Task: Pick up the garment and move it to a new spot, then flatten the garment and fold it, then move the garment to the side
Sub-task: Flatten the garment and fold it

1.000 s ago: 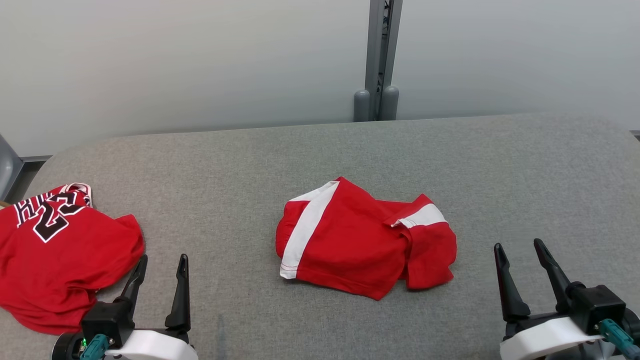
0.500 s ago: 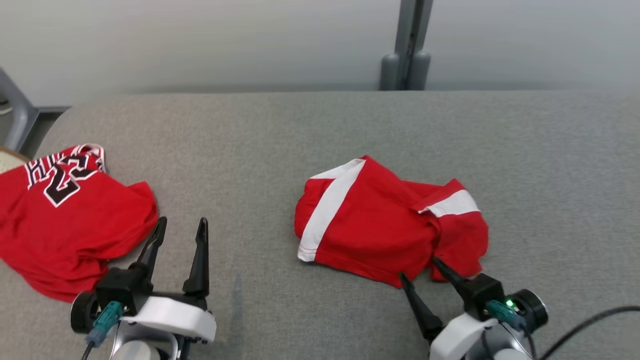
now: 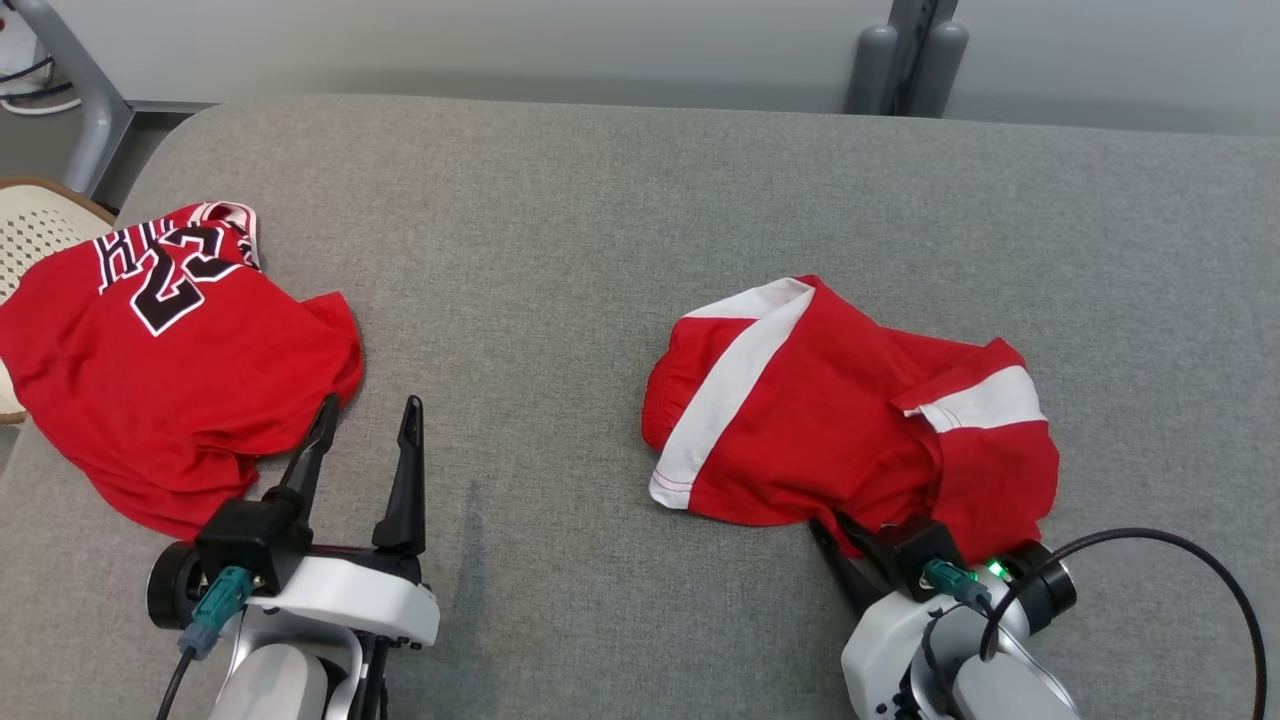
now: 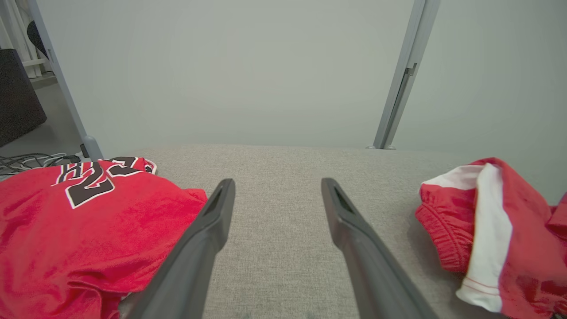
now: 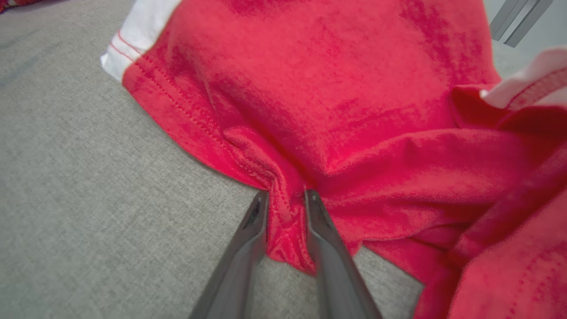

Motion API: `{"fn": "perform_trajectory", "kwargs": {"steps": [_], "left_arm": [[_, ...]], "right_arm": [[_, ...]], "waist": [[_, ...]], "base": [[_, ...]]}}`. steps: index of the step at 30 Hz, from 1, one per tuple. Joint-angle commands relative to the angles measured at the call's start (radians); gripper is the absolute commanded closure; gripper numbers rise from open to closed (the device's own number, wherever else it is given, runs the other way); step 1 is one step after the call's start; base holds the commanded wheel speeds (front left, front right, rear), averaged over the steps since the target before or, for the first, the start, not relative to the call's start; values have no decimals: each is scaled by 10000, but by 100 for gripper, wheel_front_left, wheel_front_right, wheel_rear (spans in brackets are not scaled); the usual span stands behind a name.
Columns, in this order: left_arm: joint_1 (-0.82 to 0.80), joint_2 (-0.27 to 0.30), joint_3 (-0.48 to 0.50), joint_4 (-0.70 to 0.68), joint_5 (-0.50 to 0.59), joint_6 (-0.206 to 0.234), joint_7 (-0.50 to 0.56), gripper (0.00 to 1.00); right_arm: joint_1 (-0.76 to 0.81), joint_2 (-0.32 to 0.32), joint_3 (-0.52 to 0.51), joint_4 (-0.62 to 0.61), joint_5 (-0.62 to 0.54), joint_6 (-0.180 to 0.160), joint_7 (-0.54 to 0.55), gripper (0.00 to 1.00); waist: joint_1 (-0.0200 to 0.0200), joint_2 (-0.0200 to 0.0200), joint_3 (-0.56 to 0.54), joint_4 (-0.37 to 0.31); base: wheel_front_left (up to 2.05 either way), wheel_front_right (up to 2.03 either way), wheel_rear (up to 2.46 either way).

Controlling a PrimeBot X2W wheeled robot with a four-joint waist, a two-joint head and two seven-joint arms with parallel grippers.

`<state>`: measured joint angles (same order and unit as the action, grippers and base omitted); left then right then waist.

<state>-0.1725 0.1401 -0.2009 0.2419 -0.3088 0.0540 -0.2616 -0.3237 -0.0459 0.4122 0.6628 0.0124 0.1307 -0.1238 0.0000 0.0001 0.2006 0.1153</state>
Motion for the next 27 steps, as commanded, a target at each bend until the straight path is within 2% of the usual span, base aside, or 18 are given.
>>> {"fn": "perform_trajectory", "kwargs": {"steps": [1, 6, 10, 14, 21, 27], "left_arm": [[-170, 6, 89, -20, 52, -50, -40, 0], [-5, -10, 362, -114, 121, 2, -29, 0], [119, 27, 502, -187, 182, -9, -24, 0], [170, 44, 603, -219, 219, -12, -24, 0], [199, 86, 692, -306, 287, -3, -25, 0], [196, 112, 702, -286, 311, -52, -25, 0]], "right_arm": [[186, -102, 69, 310, 131, 1, 82, 100], [129, -81, 216, -561, 482, 2, -447, 100], [276, -76, 224, -1828, 803, 1, -575, 100], [598, -84, -195, -3294, 1051, 1, -482, 100], [1372, -77, -2111, -5215, 1171, 1, -87, 100], [1819, -70, -4116, -5162, 1063, 1, 185, 100]], "waist": [[0, -1, -2, -22], [0, -1, -65, -307], [0, -1, -119, -669], [0, -1, -146, -1003], [0, -1, -151, -1346], [0, -1, -129, -1411]], "base": [[0, 0, 0], [0, 0, 0], [0, 0, 0], [0, 0, 0], [0, 0, 0], [0, 0, 0]]}}
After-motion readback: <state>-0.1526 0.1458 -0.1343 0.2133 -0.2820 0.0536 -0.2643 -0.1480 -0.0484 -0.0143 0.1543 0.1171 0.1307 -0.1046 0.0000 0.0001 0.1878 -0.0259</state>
